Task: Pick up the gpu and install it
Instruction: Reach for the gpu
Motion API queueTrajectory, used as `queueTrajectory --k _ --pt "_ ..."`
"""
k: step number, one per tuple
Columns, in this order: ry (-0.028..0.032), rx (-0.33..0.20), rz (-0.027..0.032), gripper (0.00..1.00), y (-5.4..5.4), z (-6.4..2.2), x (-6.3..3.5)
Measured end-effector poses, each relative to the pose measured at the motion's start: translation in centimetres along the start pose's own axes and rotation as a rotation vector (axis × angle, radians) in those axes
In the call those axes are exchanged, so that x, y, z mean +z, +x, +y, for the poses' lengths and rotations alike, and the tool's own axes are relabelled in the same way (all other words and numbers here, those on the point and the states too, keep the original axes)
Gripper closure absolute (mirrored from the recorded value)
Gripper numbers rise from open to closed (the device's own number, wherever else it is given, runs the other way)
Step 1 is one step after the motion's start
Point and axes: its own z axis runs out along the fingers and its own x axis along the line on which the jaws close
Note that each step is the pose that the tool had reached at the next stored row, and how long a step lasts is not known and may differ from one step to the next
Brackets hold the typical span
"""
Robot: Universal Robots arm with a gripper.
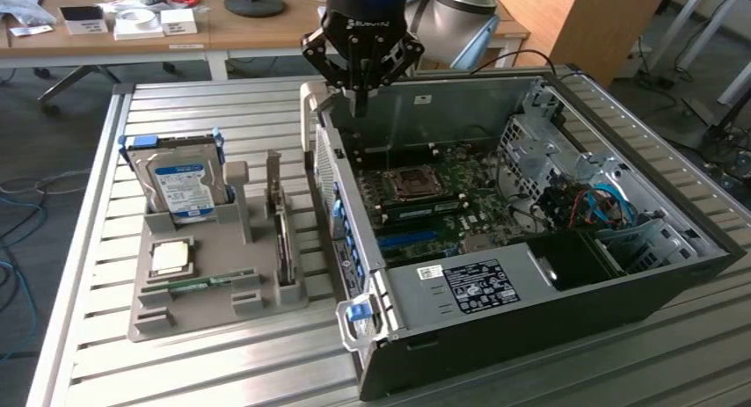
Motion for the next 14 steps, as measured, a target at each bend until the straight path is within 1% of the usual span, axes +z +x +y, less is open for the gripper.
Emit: queueTrajectory --k 14 --pt "-0.0011 0.0 -0.001 0.89 1.5 -0.11 -0.04"
